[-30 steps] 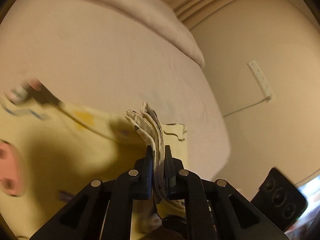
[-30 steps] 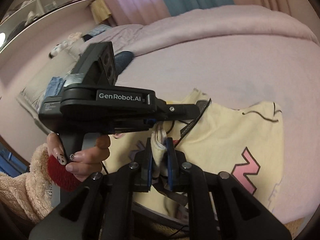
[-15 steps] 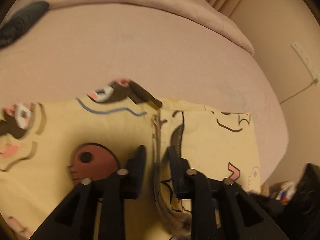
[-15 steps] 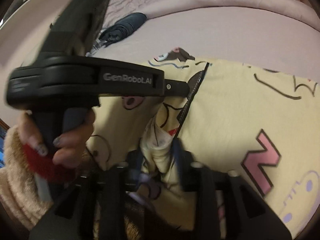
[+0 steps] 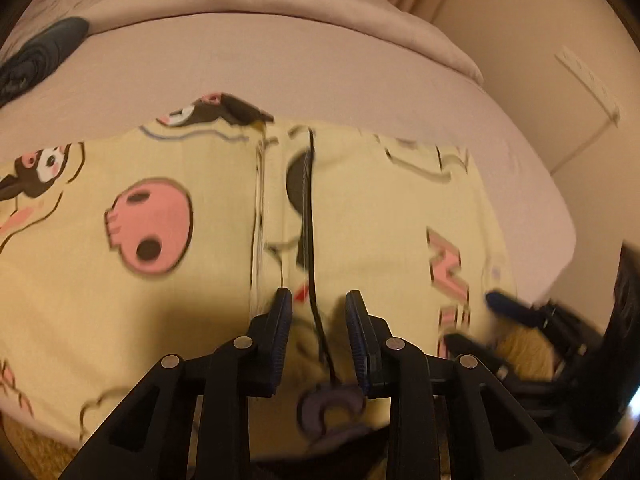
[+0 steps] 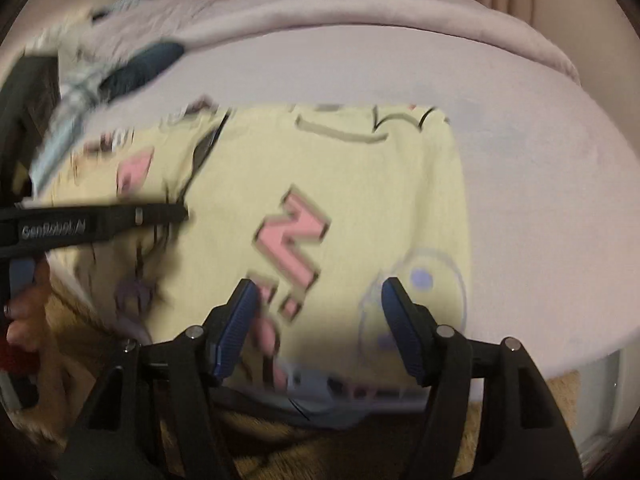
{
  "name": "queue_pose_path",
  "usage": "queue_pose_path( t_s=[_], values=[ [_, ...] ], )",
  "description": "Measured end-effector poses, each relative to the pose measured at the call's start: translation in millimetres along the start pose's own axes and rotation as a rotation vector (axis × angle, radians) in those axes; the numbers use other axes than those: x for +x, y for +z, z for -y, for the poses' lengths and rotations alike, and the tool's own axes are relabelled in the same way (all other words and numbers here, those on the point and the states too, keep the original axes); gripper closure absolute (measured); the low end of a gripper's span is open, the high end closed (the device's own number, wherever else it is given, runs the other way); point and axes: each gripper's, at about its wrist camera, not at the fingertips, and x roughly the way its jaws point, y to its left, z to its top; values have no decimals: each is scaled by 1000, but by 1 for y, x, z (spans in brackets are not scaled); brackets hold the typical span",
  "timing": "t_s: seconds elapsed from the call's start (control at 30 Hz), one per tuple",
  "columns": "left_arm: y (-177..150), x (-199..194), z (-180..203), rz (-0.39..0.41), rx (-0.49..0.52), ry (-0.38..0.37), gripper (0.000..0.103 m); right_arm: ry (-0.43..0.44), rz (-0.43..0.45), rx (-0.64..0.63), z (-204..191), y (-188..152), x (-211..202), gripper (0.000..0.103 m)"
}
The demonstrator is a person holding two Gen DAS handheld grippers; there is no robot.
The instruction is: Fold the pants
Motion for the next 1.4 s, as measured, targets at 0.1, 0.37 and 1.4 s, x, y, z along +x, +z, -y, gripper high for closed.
queue_pose_path(
  t_s=[0.1, 0.37, 1.4],
  values=[
    [-8, -6, 2, -4, -5, 2, 74, 1, -24, 8, 2, -3, 0, 37],
    [-21, -19, -12, -35, -24, -38, 74, -49, 37, 47, 27, 11, -34, 39],
    [-3, -103, -252, 180, -488, 327, 39, -34, 29, -40, -46, 63, 71, 21]
  ],
)
